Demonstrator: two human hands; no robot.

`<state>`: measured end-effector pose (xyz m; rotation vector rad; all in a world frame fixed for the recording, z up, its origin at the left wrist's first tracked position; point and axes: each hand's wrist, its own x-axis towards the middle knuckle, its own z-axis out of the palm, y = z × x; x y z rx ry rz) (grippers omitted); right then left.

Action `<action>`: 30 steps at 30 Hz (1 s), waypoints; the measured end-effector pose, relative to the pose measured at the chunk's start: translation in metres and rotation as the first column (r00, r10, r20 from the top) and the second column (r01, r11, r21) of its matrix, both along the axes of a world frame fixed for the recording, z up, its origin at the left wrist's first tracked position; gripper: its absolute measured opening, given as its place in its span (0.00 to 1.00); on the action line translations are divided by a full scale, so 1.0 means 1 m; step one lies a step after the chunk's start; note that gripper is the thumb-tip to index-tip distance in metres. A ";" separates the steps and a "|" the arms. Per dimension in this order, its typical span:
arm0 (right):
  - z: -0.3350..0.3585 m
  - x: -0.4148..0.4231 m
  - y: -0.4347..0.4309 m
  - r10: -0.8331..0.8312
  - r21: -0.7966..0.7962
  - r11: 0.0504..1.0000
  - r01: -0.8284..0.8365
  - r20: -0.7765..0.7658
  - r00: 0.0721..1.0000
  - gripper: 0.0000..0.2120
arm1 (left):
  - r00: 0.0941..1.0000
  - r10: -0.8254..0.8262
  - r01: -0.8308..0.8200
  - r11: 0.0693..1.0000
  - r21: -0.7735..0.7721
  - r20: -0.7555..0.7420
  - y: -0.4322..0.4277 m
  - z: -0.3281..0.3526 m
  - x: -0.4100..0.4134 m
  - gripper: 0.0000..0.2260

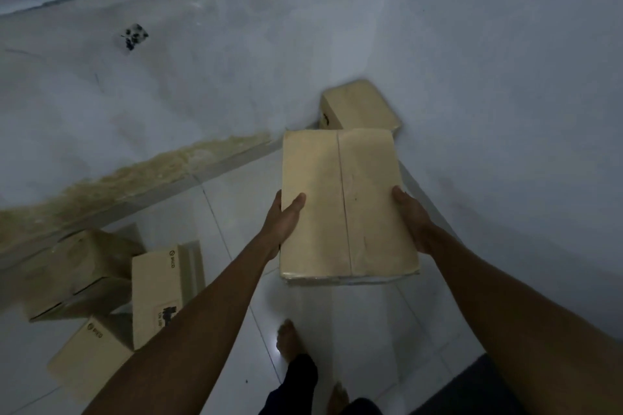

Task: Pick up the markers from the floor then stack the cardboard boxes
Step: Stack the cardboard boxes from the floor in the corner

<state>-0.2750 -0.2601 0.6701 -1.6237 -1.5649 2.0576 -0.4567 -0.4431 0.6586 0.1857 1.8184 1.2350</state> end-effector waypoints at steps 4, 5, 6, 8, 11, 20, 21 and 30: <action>-0.001 -0.016 0.038 -0.038 0.010 0.999 0.038 -0.005 0.999 0.28 | 0.999 -0.046 0.045 0.998 0.033 0.020 0.040 -0.002 -0.022 0.27; 0.000 -0.020 0.046 -0.040 0.011 0.999 0.040 -0.006 0.999 0.27 | 0.998 -0.053 0.052 0.998 0.042 0.025 0.049 -0.003 -0.026 0.27; 0.002 -0.023 0.056 -0.044 0.009 0.999 0.044 -0.004 0.999 0.26 | 0.998 -0.057 0.055 0.997 0.049 0.031 0.058 -0.004 -0.028 0.27; 0.001 -0.030 0.078 -0.042 0.019 0.999 0.042 0.003 0.999 0.26 | 0.998 -0.040 0.038 0.997 0.060 0.037 0.078 -0.005 -0.033 0.27; 0.002 -0.038 0.113 -0.027 0.074 0.997 0.026 0.009 1.000 0.26 | 0.999 -0.014 0.012 0.998 0.057 0.039 0.110 -0.007 -0.036 0.28; -0.012 -0.053 0.239 0.095 0.037 0.995 -0.096 0.020 0.995 0.29 | 0.993 0.112 -0.113 0.993 0.039 0.033 0.221 -0.019 -0.033 0.27; -0.012 -0.055 0.259 0.102 0.045 0.994 -0.103 0.027 0.994 0.29 | 0.992 0.121 -0.122 0.992 0.043 0.033 0.239 -0.023 -0.032 0.27; -0.018 -0.090 0.345 0.223 0.132 0.964 -0.233 0.084 0.971 0.27 | 0.978 0.205 -0.206 0.977 0.048 0.036 0.311 -0.032 -0.045 0.26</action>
